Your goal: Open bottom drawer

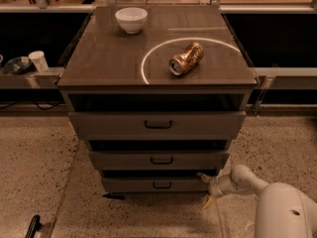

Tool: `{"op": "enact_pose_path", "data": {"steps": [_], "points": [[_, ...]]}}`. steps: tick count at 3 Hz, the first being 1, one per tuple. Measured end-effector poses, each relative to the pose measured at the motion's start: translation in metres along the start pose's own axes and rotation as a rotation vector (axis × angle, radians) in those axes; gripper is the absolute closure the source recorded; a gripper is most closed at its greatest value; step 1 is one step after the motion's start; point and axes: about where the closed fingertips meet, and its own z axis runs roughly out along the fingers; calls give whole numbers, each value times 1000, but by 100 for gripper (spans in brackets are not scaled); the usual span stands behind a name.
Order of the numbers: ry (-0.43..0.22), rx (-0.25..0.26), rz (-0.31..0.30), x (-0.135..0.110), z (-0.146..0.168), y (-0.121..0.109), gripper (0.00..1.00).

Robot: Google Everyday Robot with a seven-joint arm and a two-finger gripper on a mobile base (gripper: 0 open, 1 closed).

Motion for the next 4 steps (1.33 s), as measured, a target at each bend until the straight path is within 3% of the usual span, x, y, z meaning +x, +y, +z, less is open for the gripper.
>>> {"op": "enact_pose_path", "data": {"steps": [2, 4], "points": [[-3, -36, -17, -21, -3, 18, 13], [-18, -183, -49, -53, -17, 66, 12]]}}
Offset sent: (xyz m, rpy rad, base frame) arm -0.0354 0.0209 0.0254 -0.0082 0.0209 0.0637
